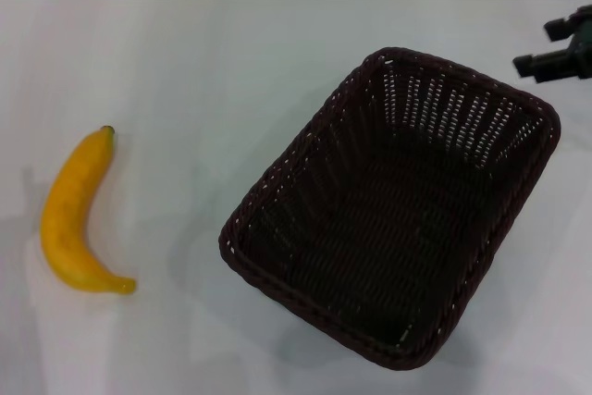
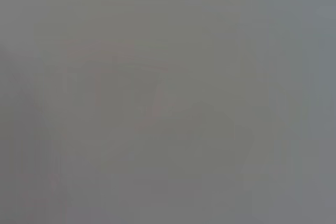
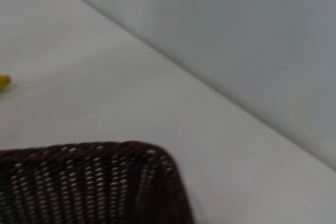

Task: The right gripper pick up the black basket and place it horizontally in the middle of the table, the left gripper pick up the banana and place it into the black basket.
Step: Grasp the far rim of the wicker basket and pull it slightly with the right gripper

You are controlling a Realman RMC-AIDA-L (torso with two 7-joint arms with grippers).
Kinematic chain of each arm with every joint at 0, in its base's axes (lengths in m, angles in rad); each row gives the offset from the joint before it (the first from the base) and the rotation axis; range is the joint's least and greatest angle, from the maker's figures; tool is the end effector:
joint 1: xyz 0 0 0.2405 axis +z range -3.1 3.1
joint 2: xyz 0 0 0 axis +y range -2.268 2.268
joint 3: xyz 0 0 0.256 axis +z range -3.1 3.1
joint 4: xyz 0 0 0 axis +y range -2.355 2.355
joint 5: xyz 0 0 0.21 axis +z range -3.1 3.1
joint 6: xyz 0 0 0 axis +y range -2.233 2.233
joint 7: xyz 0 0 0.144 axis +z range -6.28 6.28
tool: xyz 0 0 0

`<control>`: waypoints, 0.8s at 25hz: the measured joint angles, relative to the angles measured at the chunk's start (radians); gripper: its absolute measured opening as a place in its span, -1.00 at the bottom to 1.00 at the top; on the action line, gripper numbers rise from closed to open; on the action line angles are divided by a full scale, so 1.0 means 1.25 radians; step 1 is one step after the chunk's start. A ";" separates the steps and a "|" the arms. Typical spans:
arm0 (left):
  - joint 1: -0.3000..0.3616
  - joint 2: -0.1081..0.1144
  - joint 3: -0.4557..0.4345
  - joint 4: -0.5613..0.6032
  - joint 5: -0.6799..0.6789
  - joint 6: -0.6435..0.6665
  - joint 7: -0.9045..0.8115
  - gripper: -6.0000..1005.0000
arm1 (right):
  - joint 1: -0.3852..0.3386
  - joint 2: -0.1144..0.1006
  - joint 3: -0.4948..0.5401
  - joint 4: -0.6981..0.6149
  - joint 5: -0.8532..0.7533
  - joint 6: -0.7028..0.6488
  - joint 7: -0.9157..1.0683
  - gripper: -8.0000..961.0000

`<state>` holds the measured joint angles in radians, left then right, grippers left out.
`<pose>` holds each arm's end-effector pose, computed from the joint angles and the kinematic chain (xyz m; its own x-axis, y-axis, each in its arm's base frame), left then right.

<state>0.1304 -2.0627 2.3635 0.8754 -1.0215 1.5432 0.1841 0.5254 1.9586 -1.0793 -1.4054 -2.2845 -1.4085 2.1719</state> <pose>-0.2934 0.2001 0.0247 0.5387 -0.4383 0.7195 0.8402 0.2170 -0.4969 0.1911 0.3882 0.1006 0.9042 -0.4083 -0.1255 -0.4085 -0.7409 -0.5330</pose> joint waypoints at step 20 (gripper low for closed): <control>0.000 0.000 0.003 -0.008 0.011 -0.001 0.000 0.76 | 0.077 0.010 -0.068 0.088 0.001 -0.031 -0.046 0.37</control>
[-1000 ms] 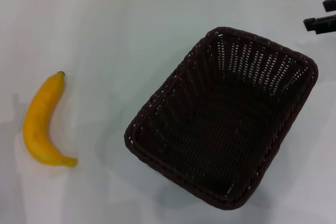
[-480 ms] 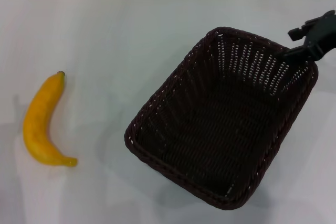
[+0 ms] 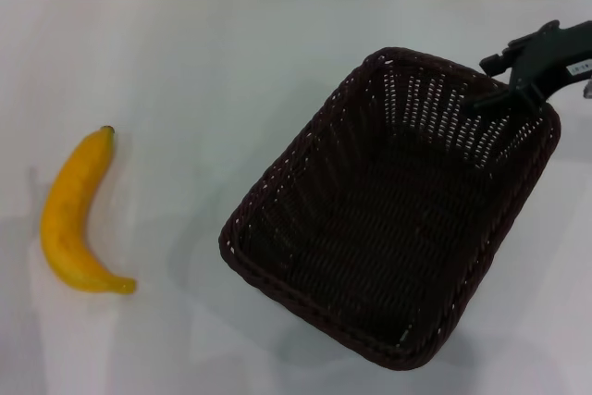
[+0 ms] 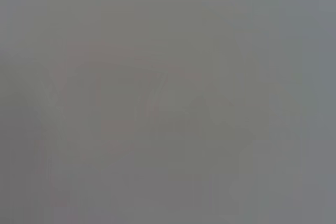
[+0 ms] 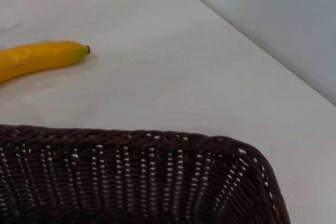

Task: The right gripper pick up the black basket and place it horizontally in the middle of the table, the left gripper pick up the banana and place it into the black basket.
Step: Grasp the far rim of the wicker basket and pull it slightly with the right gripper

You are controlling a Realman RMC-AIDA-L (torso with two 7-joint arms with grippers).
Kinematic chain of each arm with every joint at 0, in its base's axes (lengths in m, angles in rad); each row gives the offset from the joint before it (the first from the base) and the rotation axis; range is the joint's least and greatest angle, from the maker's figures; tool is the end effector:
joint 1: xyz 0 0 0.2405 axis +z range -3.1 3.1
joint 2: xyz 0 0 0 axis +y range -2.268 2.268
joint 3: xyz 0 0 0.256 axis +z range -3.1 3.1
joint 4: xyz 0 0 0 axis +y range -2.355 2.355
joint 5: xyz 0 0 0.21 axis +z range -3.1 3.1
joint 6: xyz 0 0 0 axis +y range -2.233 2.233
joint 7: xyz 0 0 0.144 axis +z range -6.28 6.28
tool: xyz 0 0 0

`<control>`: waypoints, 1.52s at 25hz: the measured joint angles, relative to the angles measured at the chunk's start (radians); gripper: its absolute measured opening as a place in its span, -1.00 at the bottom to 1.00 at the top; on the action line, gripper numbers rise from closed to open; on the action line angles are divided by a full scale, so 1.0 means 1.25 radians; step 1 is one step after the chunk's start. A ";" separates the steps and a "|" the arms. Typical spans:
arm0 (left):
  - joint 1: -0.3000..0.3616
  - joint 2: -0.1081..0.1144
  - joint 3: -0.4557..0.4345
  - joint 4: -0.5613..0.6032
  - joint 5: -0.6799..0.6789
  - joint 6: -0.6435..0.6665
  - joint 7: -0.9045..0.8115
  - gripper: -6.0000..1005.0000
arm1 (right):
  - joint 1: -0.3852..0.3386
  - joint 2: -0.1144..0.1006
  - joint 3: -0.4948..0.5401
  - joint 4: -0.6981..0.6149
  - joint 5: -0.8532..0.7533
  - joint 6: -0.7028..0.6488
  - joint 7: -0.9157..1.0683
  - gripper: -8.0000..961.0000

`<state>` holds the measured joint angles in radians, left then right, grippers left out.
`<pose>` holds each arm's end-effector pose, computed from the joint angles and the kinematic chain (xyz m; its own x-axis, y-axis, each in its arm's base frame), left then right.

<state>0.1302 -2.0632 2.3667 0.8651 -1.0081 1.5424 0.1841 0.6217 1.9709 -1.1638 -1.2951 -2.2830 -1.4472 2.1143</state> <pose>-0.2932 0.1995 0.0226 0.5452 -0.4321 0.7184 0.8352 0.2058 -0.5100 0.1696 0.3931 0.0608 0.9377 -0.3470 -0.0202 -0.3245 -0.8532 -0.4084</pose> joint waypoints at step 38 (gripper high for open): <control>0.011 0.000 0.014 0.005 -0.001 -0.001 0.000 0.76 | 0.137 -0.026 0.007 0.288 -0.003 0.124 -0.117 0.27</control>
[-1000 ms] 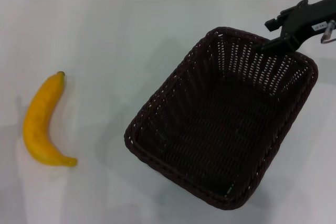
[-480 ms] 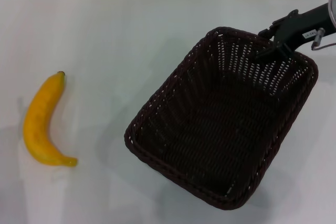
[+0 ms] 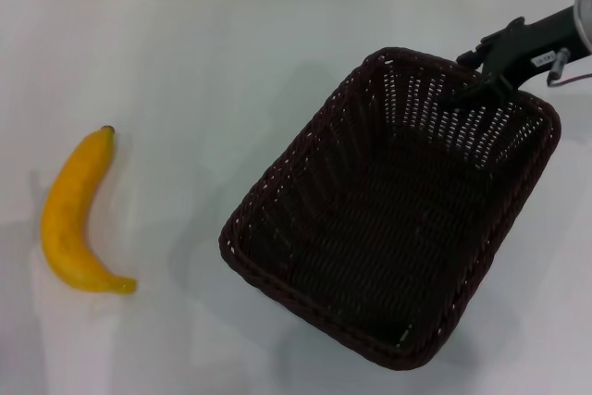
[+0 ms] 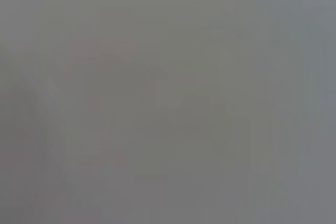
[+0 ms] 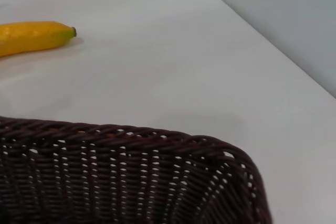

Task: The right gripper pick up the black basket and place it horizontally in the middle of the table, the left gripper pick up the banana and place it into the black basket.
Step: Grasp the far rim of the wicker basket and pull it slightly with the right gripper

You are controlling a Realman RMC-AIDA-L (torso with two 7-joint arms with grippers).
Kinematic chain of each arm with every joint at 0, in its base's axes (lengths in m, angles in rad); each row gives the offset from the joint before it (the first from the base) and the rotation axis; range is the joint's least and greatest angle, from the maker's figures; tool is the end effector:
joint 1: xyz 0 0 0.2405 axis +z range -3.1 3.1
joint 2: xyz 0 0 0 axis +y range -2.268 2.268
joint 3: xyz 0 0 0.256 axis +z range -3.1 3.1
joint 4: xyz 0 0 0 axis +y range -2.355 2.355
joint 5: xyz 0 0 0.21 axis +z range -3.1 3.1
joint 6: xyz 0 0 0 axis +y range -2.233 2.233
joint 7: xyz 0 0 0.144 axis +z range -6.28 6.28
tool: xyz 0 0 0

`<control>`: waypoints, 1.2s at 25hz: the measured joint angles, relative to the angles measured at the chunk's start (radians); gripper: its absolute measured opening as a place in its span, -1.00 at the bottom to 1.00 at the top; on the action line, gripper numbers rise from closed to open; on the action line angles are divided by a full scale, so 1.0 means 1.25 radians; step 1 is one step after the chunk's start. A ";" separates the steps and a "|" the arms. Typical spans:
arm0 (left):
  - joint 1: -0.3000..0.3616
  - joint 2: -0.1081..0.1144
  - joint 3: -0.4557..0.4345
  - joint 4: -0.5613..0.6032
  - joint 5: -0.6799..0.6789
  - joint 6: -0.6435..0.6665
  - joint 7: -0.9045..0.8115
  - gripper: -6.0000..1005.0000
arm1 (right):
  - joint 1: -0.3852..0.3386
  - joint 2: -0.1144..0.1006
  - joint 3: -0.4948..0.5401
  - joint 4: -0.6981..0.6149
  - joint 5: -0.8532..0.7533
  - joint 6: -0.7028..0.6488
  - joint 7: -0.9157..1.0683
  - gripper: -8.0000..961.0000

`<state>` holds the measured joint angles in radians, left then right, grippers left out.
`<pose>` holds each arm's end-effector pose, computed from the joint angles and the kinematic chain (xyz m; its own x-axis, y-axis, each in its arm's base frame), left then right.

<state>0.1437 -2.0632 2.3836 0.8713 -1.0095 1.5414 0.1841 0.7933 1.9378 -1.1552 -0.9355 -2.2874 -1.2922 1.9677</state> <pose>-0.2928 0.1952 0.0193 0.5415 -0.4213 0.7275 0.8381 0.2021 -0.5068 0.1776 0.4321 0.0355 0.9458 -0.3241 0.0231 -0.2889 -0.8715 -0.3963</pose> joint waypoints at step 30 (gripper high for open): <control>-0.003 0.001 0.001 0.000 0.001 0.003 0.000 0.76 | -0.009 -0.006 0.041 -0.018 -0.096 -0.101 0.054 0.22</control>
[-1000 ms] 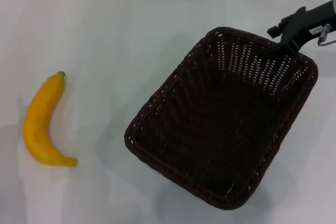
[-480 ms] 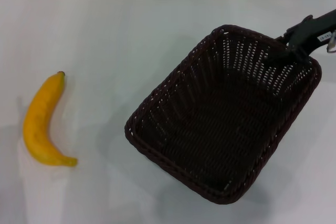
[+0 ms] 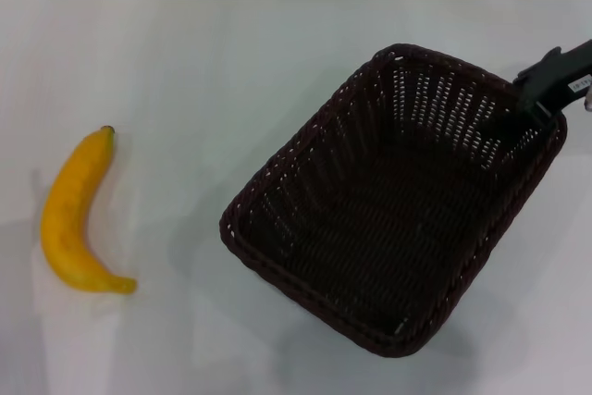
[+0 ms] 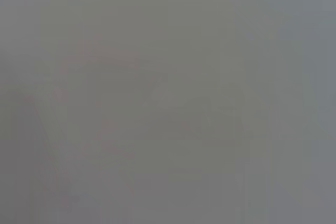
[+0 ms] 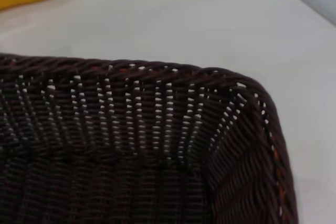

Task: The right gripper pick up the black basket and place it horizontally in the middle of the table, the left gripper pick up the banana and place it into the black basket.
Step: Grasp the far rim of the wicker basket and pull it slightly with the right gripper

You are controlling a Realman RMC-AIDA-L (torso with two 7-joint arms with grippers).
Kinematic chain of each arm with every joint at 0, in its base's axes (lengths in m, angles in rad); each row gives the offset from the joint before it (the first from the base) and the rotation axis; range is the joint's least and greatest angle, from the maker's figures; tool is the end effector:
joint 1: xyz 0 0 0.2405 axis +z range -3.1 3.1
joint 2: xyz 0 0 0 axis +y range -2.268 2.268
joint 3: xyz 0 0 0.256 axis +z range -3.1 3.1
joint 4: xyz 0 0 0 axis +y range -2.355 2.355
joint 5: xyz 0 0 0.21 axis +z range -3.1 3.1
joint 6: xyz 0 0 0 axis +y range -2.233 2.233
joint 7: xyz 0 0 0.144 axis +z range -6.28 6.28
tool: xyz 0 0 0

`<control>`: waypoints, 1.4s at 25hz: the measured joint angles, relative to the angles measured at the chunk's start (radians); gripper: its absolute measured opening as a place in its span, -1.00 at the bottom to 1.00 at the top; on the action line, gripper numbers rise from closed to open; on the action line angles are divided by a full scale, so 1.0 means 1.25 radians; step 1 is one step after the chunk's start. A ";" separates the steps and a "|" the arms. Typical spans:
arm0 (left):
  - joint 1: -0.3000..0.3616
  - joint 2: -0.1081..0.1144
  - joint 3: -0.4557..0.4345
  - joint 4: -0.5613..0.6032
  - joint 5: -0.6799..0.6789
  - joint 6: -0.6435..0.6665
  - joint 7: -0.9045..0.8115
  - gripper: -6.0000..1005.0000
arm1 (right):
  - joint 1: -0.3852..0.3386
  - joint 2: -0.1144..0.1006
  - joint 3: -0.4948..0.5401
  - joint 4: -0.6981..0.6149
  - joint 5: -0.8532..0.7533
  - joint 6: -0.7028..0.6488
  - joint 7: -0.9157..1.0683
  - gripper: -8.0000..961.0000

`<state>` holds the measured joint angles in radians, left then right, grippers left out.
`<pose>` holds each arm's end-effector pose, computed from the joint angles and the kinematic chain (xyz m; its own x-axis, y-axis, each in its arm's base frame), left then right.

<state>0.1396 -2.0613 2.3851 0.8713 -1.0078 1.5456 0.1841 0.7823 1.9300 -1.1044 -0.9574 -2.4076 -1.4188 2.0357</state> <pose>-0.2918 0.1960 0.0199 0.5404 -0.4267 0.7252 0.8381 0.1965 -0.5090 0.1979 0.4192 0.0477 0.8976 -0.4267 0.1102 -0.3605 -0.8547 -0.3737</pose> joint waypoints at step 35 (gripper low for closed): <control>-0.014 0.007 -0.004 0.000 -0.003 -0.005 0.000 0.76 | -0.016 0.048 -0.008 -0.122 -0.077 -0.047 0.090 -0.52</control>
<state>0.1218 -2.0531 2.3806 0.8707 -1.0118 1.5392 0.1841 0.7624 1.9898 -1.1139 -1.1098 -2.5045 -1.4781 2.1477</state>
